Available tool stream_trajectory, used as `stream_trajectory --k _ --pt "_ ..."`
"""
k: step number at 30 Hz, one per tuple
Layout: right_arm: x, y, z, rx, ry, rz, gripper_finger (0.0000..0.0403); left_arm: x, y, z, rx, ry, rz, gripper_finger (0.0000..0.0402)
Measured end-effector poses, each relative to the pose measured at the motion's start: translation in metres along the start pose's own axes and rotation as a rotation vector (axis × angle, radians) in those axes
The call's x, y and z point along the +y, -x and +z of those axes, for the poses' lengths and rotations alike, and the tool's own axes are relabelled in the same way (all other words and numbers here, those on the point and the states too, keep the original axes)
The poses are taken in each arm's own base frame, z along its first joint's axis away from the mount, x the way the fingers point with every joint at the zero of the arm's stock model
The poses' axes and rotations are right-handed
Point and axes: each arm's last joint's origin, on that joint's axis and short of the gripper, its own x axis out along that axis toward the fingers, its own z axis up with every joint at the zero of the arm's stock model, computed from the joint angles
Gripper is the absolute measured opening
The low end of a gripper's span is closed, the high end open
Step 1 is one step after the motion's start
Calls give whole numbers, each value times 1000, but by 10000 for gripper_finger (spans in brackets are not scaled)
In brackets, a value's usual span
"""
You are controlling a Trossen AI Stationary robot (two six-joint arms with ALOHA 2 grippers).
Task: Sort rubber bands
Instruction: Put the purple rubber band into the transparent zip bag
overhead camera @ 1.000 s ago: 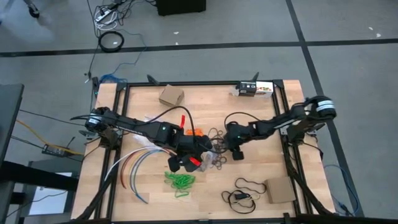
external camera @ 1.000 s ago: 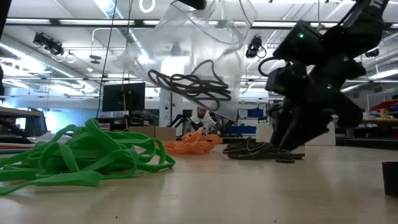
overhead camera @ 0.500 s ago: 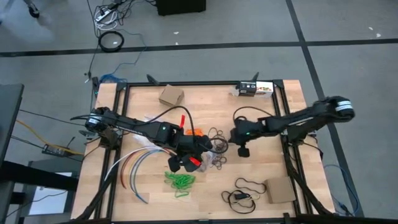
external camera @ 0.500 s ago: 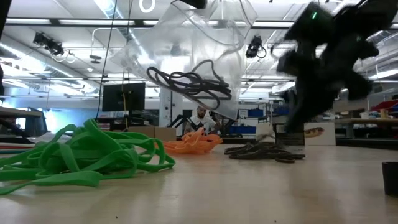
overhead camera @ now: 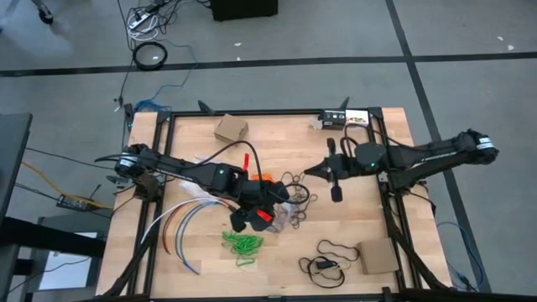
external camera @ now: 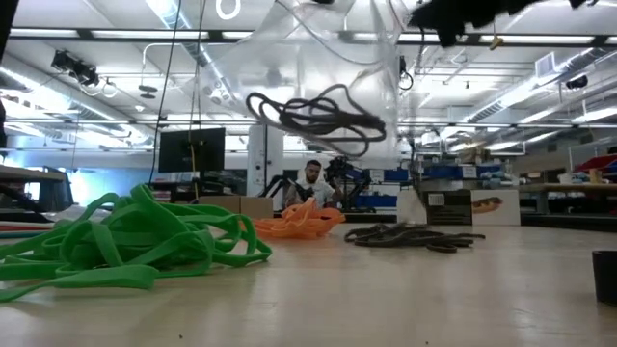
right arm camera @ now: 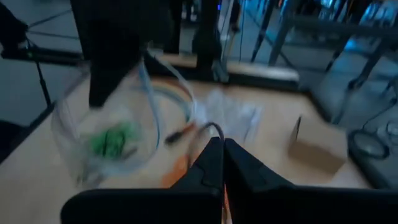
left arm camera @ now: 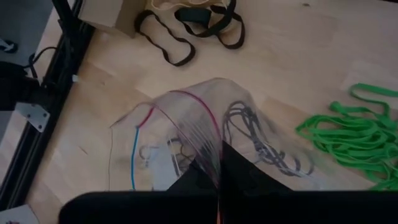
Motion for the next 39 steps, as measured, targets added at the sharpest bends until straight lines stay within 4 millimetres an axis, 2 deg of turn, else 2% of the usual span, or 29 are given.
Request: stream_trajectory --k 8,16,39 --pt "6 -14 43 -64 70 24 0 2 -7 -3 9 4 -2 0" --pt "14 -25 70 -94 100 51 0 6 -11 -5 62 -17 55 0" --pt "32 -21 77 -111 82 57 0 21 -9 0 151 -106 298 0"
